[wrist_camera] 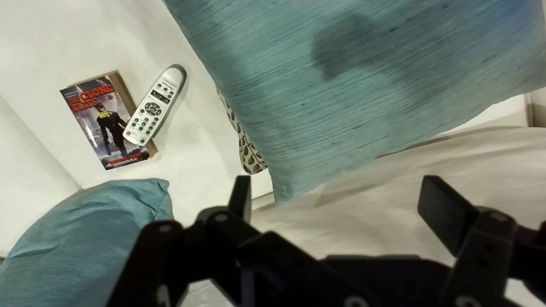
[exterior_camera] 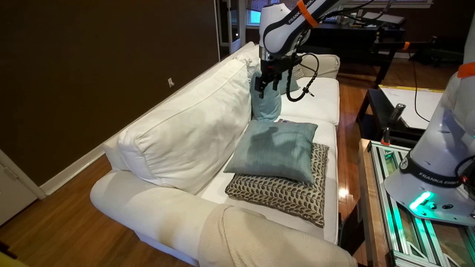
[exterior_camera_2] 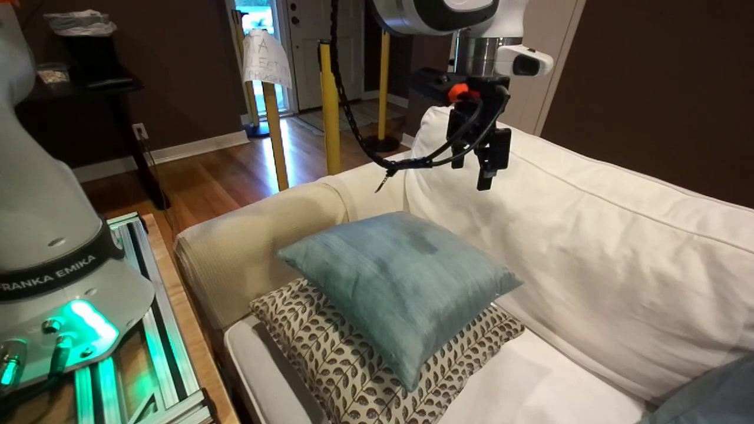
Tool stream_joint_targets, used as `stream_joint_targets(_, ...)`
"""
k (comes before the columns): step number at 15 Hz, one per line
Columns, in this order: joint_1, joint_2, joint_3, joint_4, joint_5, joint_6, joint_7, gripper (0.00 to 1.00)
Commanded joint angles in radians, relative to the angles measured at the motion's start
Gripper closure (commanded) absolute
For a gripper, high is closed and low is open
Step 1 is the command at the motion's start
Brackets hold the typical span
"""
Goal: Lean all the pillows against the sofa
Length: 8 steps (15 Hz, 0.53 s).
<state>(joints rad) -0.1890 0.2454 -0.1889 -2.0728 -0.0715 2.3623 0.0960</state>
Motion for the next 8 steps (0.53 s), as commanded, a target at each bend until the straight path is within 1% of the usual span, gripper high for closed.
stream_joint_targets(1, 0.003, 0.003, -0.004, 0.008, 0.002, -0.006, -0.001, 0.00)
stream_joint_targets(4, 0.003, 0.002, -0.004, 0.011, 0.003, -0.009, -0.001, 0.00)
stream_joint_targets(8, -0.025, 0.052, 0.022, 0.025, 0.144, 0.086, -0.036, 0.00)
